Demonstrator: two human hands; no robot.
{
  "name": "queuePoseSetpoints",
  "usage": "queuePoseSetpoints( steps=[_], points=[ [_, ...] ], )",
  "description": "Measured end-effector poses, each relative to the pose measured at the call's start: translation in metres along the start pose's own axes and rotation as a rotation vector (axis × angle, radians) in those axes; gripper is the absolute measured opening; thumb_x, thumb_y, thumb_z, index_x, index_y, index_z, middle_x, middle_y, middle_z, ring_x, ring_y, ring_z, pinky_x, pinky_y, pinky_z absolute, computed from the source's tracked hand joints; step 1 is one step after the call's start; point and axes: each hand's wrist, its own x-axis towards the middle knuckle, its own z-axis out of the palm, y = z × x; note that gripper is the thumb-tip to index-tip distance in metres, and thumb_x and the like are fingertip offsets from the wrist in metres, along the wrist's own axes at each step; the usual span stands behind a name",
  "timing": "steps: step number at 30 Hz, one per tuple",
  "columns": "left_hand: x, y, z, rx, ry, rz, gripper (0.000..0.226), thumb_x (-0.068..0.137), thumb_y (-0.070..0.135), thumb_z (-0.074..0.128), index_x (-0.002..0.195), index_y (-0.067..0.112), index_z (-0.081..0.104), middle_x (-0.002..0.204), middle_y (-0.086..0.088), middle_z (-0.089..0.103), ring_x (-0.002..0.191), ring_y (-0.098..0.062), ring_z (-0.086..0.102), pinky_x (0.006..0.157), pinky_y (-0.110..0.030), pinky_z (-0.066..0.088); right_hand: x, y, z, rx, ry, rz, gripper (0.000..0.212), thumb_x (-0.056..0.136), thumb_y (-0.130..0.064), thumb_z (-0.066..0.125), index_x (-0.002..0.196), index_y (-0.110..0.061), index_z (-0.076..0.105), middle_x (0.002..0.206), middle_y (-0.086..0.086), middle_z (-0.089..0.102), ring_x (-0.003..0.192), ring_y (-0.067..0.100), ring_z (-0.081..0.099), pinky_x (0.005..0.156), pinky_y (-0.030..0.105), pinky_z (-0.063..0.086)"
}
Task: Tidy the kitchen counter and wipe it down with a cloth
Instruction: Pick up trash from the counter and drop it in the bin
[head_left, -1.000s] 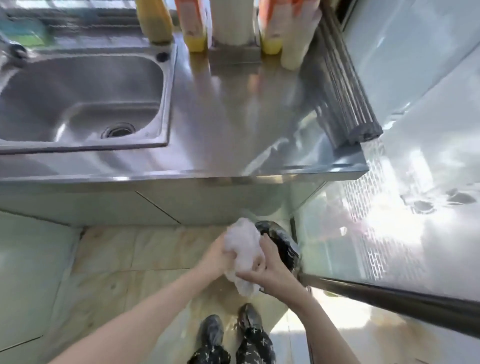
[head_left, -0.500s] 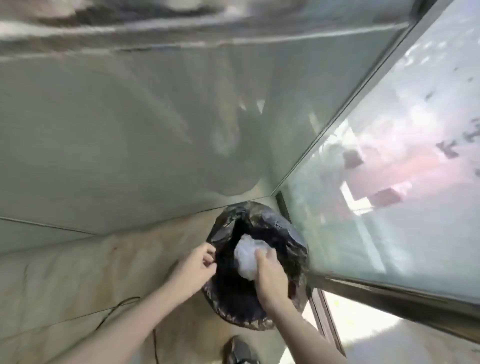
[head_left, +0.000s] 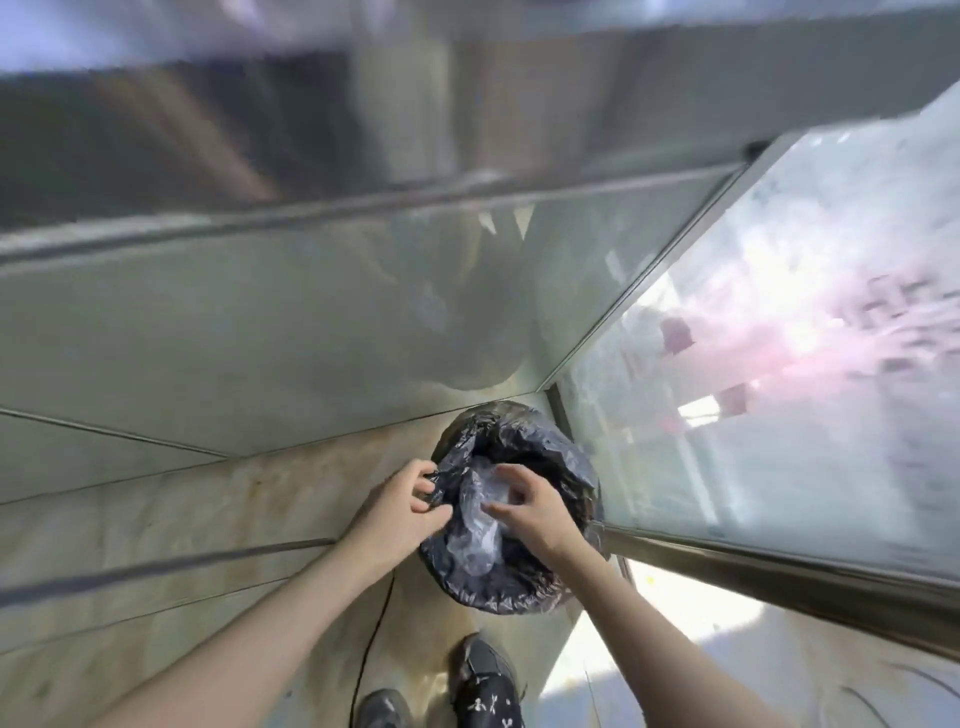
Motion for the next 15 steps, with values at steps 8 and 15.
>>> queuePoseSetpoints(
  steps=[8, 15],
  points=[
    [-0.154, 0.145, -0.042, -0.376, 0.136, 0.011, 0.047, 0.083, 0.007, 0.063, 0.125, 0.008, 0.042, 0.105, -0.003, 0.052, 0.079, -0.007, 0.053, 0.058, -0.005, 0.045, -0.163, -0.155, -0.104, -0.005, 0.073, -0.195, 0.043, 0.08, -0.015, 0.066, 0.122, -0.014, 0.056, 0.117, 0.002, 0.063, 0.111, 0.017, 0.057, 0.099, 0.032, 0.043],
    [-0.278, 0.198, -0.119, -0.496, 0.45, 0.148, 0.042, 0.078, 0.005, 0.068, 0.11, 0.019, 0.046, 0.088, 0.006, 0.057, 0.085, -0.015, 0.057, 0.076, -0.017, 0.046, -0.272, -0.3, -0.127, -0.205, -0.084, -0.614, 0.038, 0.084, -0.016, 0.064, 0.121, -0.009, 0.057, 0.119, 0.004, 0.063, 0.109, 0.011, 0.056, 0.093, 0.018, 0.041]
  ],
)
